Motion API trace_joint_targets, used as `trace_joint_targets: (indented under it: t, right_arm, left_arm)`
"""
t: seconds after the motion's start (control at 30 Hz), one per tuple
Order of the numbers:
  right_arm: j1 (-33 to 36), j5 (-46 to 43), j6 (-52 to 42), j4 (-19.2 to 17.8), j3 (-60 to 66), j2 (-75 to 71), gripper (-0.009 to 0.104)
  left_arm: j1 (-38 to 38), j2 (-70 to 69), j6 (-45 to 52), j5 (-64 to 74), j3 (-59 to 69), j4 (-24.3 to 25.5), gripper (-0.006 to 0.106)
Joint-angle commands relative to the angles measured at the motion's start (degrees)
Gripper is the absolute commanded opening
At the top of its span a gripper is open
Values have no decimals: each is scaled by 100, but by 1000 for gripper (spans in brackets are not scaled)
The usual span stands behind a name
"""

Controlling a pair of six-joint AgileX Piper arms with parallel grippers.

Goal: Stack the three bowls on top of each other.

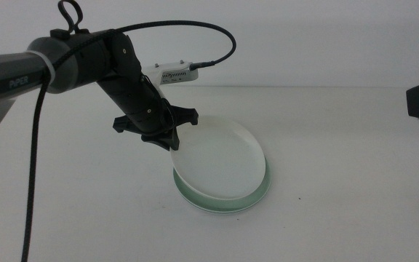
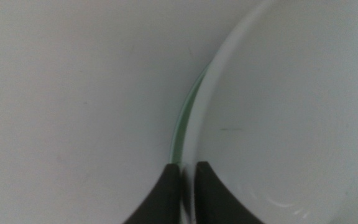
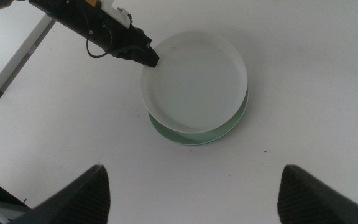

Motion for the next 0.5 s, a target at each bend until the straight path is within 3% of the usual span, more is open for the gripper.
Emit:
trace_joint_targets:
  t: [0.0,0.1,0.3,0.47]
  right_arm:
    - [2,-30,-28,-5,4,-23,88]
    - [2,-30,-28,-5,4,-23,88]
    - [2,-30,-28,-5,4,-23,88]
    - [2,-30,-28,-5,4,-23,88]
  left_arm:
    - [-15,5,-50,-44,-52,-18,12]
    - [-15,5,41,-9,-52,64,32]
    - [-5,-262,299,282,-101,350,95]
    - [-5,-1396,-170,201,34,1233,94]
